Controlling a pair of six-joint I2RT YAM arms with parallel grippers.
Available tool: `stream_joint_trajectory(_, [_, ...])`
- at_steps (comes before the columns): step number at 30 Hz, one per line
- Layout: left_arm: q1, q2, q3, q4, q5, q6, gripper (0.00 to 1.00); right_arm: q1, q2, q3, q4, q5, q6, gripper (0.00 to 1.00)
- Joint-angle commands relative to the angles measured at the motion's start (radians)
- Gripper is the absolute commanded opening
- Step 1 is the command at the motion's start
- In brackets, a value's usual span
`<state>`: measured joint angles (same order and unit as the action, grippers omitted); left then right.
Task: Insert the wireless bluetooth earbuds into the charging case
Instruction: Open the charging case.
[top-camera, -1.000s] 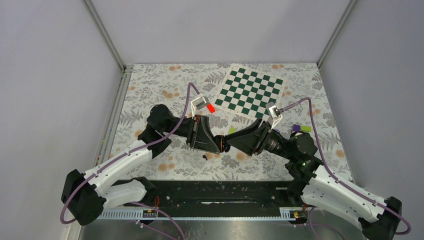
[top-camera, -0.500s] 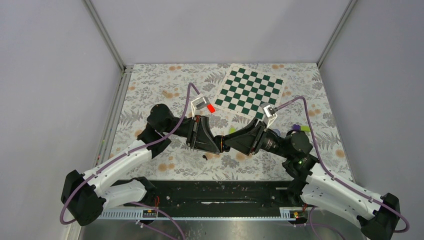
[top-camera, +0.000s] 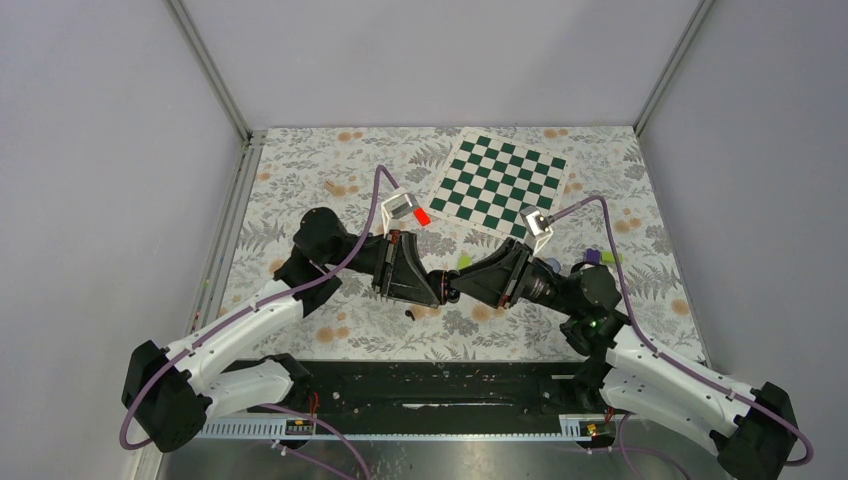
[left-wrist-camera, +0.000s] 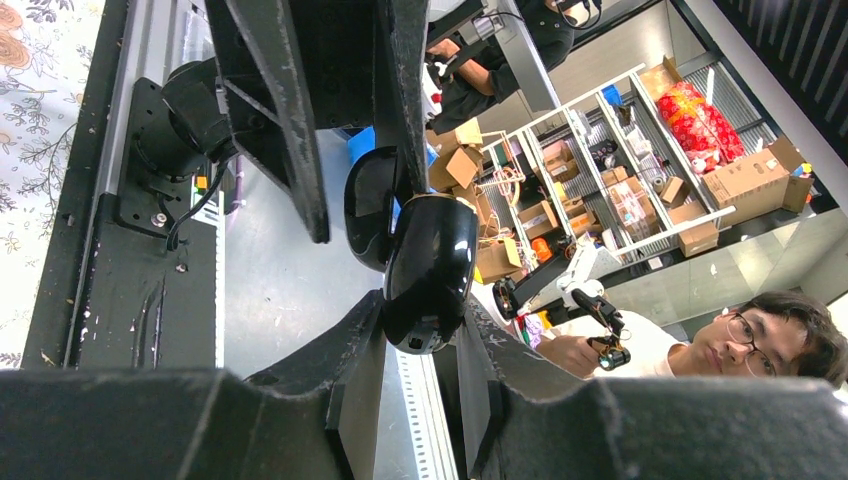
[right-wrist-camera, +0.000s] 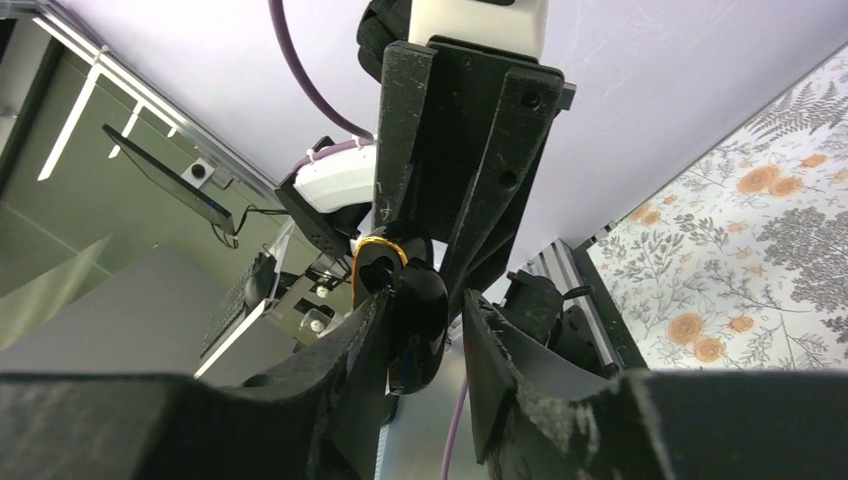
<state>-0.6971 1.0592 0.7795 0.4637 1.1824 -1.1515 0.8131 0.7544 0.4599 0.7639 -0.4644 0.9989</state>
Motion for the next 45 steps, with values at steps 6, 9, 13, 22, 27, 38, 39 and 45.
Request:
stream_joint_trajectory(6, [0.006, -0.026, 0.047, 0.036, 0.019, 0.021, 0.00, -0.009, 0.028, 0.021, 0.120, -0.066, 0.028, 0.34])
stream_joint_trajectory(9, [0.007, -0.018, 0.047, 0.033, 0.018, 0.025, 0.00, -0.009, 0.034, 0.024, 0.107, -0.068, 0.026, 0.28])
stream_joint_trajectory(13, [0.014, -0.005, 0.044, 0.032, 0.017, 0.027, 0.20, -0.009, 0.035, 0.030, 0.068, -0.054, 0.018, 0.20])
stream_joint_trajectory(22, [0.023, -0.020, 0.085, -0.165, -0.003, 0.168, 0.80, -0.009, 0.007, 0.061, -0.109, -0.002, -0.035, 0.12])
stream_joint_trajectory(27, [0.030, -0.044, 0.171, -0.574, -0.130, 0.459, 0.85, -0.008, -0.003, 0.072, -0.204, 0.032, -0.053, 0.11])
stream_joint_trajectory(38, [0.045, -0.093, 0.204, -0.783, -0.426, 0.586, 0.87, -0.008, -0.006, 0.157, -0.572, 0.266, -0.121, 0.03])
stream_joint_trajectory(39, [0.046, -0.096, 0.204, -0.789, -0.434, 0.593, 0.87, -0.008, -0.013, 0.154, -0.595, 0.294, -0.121, 0.02])
stream_joint_trajectory(45, [0.058, -0.103, 0.193, -0.820, -0.476, 0.618, 0.87, -0.008, -0.029, 0.158, -0.712, 0.389, -0.142, 0.00])
